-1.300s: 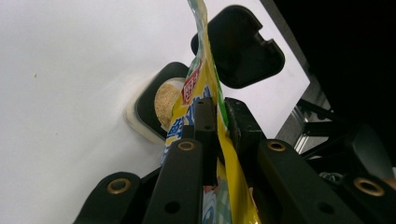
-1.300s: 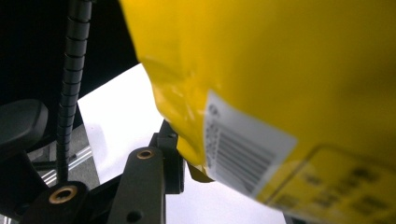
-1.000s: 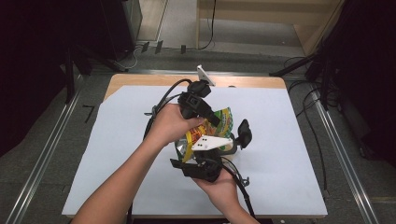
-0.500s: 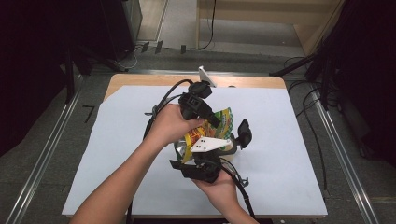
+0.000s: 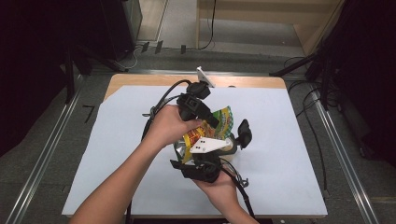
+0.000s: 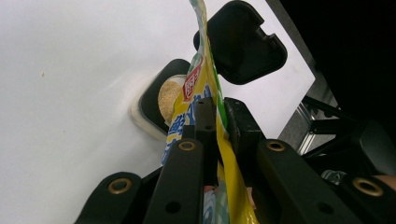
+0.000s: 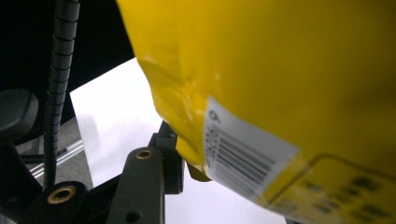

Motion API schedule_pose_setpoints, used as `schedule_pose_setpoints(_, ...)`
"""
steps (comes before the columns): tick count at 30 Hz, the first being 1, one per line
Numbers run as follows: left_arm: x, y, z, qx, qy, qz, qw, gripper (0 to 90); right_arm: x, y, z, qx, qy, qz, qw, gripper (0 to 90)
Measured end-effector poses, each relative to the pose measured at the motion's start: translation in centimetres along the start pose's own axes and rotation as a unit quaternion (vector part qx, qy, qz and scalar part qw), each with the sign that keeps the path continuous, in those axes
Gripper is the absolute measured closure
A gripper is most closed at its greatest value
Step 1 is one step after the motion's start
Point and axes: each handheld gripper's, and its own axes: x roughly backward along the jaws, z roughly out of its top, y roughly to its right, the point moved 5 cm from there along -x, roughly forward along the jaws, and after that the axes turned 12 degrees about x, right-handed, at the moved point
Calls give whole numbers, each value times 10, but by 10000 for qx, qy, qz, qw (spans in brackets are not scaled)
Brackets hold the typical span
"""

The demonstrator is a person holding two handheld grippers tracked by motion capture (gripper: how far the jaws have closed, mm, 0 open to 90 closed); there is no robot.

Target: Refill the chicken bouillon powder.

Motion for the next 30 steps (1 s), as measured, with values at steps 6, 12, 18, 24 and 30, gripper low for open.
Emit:
schedule_pose_setpoints(6,-1,-1,0,-4,-6,9,10000,848,0,-1,0,-40,-3,67,10000,630)
schedule_pose_setpoints(12,2,-3,-8,-62,8,-75,10000,850,-5,-5,-6,22,-69,49,10000,631)
schedule_pose_setpoints(18,6,-12,-19,-36,94,-165,9998,857,-13,-10,-15,128,-226,35,9997,630)
schedule_pose_setpoints(24,6,-16,-24,-13,205,-305,9993,857,-15,-12,-19,174,-289,-5,9994,628)
schedule_pose_setpoints(30,4,-19,-27,-114,250,-426,9987,855,-16,-11,-23,362,-348,-39,9987,613)
